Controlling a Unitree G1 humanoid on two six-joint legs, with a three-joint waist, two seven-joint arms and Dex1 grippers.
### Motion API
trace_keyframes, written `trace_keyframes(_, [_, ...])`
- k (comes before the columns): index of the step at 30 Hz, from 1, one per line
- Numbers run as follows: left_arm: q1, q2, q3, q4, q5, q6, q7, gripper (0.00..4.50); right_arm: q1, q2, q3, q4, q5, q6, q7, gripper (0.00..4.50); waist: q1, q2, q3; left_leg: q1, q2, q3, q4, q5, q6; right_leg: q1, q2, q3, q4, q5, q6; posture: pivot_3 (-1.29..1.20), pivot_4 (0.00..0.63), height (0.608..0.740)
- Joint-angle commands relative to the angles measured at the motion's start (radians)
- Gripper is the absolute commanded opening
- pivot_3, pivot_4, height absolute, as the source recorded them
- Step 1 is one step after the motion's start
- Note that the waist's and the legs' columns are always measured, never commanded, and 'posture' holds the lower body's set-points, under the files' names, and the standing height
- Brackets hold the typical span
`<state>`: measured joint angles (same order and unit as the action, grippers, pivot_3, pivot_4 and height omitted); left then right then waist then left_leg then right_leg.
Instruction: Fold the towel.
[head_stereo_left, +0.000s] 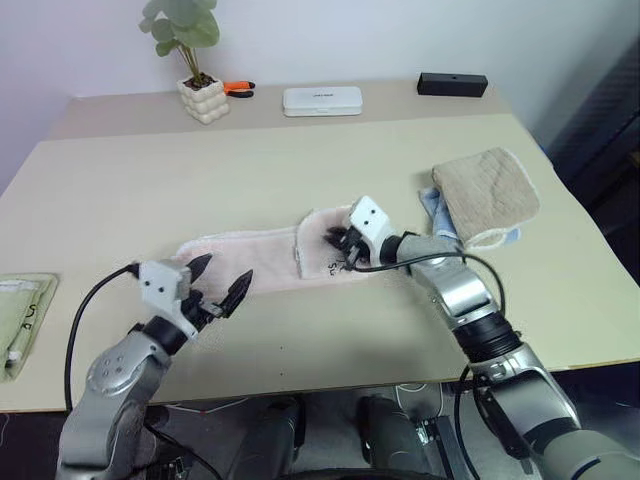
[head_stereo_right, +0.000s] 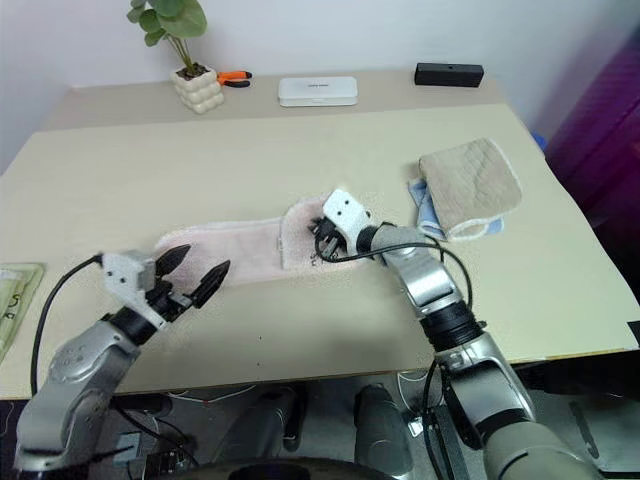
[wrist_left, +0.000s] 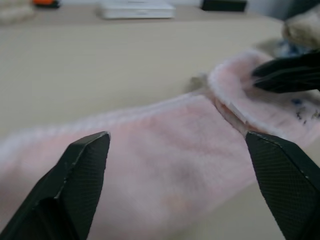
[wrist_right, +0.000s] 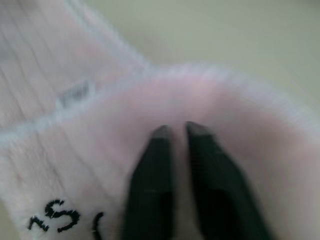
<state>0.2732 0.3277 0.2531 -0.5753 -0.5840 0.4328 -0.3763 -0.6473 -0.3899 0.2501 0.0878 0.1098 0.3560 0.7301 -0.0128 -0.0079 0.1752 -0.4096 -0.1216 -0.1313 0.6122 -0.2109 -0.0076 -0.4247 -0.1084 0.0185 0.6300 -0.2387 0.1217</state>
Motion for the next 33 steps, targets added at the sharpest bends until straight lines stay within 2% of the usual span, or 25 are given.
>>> trace_keyframes(1, [0.072,-0.042,0.059,-0.101,-0.163,0.071,0.066,4.50,-0.036,-0.017,-0.014,-0.111,0.037,-0.055,0.079,2.79,0.000,0.000,0.000,0.000,0.000,-0.001,0.000,0.000,0.000,0.000,0.000,0.000,0.000,0.000,0.000,0.00,0.150,0.740])
trace_keyframes(4, [0.146,-0.119,0.082,-0.137,-0.306,0.114,0.158,4.50,-0.037,-0.031,0.007,-0.178,0.053,-0.091,0.151,4.39,-0.001,0.000,0.000,0.000,0.001,0.000,0.000,0.000,0.000,0.001,-0.001,0.000,-0.001,-0.002,-0.003,0.00,0.150,0.740])
trace_keyframes(7, [0.126,-0.226,0.122,-0.073,-0.465,0.147,0.382,4.50,-0.017,-0.018,0.030,-0.196,0.045,-0.131,0.176,4.45,-0.001,0.000,0.000,0.000,0.001,0.000,0.001,0.000,0.000,0.001,-0.001,0.000,-0.001,-0.002,-0.003,0.00,0.150,0.740])
trace_keyframes(13, [0.102,-0.276,0.128,-0.032,-0.631,0.158,0.595,4.50,0.010,-0.004,0.046,-0.204,0.040,-0.156,0.185,4.45,-0.001,-0.002,0.000,0.000,-0.002,0.008,0.003,-0.003,0.006,0.002,-0.004,0.004,-0.005,-0.001,-0.001,0.00,0.150,0.740])
trace_keyframes(22, [-0.122,-0.240,0.185,0.136,-0.757,0.115,0.757,4.50,0.031,0.015,0.070,-0.224,0.023,-0.161,0.176,4.45,0.006,-0.002,-0.001,0.003,0.000,0.005,0.003,-0.001,0.001,0.004,-0.003,0.002,0.000,-0.002,-0.004,0.00,0.150,0.740])
trace_keyframes(25, [-0.162,-0.230,0.191,0.159,-0.777,0.106,0.778,3.68,0.037,0.016,0.073,-0.233,0.017,-0.159,0.172,4.50,0.006,-0.002,-0.001,0.003,0.000,0.005,0.003,-0.001,0.001,0.004,-0.001,0.002,-0.001,-0.002,-0.003,0.00,0.150,0.740])
trace_keyframes(32, [-0.187,-0.191,0.225,0.153,-0.782,0.074,0.763,0.32,0.071,0.003,0.072,-0.280,0.013,-0.131,0.161,4.50,0.006,-0.003,-0.001,0.002,0.000,0.005,0.003,-0.001,0.001,0.003,-0.001,0.002,-0.001,-0.001,-0.003,0.00,0.150,0.740])
trace_keyframes(33, [-0.188,-0.165,0.235,0.139,-0.770,0.069,0.745,0.03,0.076,0.001,0.071,-0.287,0.013,-0.125,0.158,4.50,0.006,-0.003,-0.001,0.002,0.000,0.005,0.003,-0.001,0.001,0.003,-0.001,0.002,-0.001,-0.001,-0.003,0.00,0.150,0.740])
